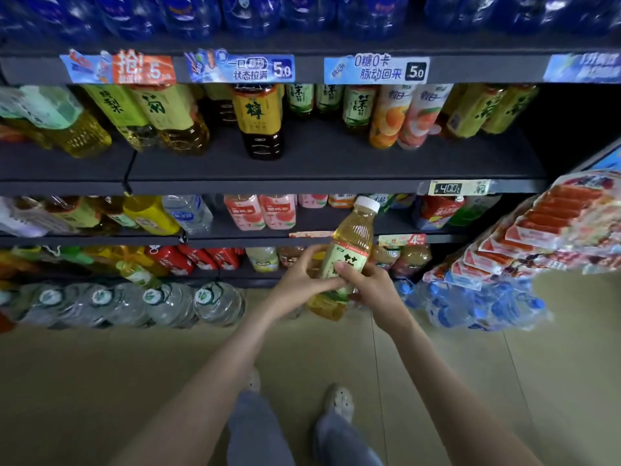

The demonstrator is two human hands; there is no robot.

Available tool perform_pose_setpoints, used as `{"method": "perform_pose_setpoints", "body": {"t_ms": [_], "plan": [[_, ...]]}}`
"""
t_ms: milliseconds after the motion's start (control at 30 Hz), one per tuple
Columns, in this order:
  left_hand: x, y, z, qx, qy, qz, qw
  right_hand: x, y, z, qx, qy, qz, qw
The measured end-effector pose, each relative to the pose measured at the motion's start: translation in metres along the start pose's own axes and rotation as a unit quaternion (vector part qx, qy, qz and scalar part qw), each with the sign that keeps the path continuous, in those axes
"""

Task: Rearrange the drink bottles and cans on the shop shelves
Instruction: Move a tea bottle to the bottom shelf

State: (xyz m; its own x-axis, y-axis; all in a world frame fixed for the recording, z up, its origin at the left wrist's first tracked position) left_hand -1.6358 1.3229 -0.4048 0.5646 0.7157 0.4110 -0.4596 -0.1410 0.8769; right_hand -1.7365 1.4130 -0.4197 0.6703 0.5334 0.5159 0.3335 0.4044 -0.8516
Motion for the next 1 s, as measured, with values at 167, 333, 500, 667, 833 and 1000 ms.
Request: {"method": "perform_pose_setpoints", "body": {"t_ms": [167,333,500,667,833,1000], "plan": [[0.013,0.003,0.002,0.094,-0.017,0.044,0.994,0.009,-0.007,-0.001,0.016,-0.046,0.015,0.999],[0.024,-0.001,0.026,0.140,0.035,0.051,0.988,0.025,-0.021,-0.023,0.048,-0.079,0.047,0.995],[0.030,0.010,0.051,0.098,0.025,0.013,0.995,0.033,-0.032,-0.040,0.049,-0.074,0.068,0.994],[0.021,0.041,0.057,0.000,0.032,-0.072,0.997,0.027,-0.051,-0.031,0.084,-0.029,0.152,0.984],[0.007,0.080,0.045,-0.103,0.085,-0.176,0.975,0.008,-0.089,-0.018,0.071,0.042,0.237,0.968],[-0.035,0.119,0.053,-0.136,0.166,-0.255,0.943,-0.030,-0.143,-0.026,0.043,0.083,0.298,0.950]]}}
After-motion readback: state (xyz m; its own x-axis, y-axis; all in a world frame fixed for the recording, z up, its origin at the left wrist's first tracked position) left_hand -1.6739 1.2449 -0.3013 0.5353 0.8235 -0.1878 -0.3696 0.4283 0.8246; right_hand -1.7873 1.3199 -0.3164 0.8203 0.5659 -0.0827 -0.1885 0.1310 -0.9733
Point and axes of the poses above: each hand's wrist, its own x-axis away from the middle knuckle, its own z-axis out of the back of the hand, y = z × x, the point moved 8 cm from there along -x, towards the middle knuckle, and after that the axes turned 14 degrees about y, right-handed, at the moved point
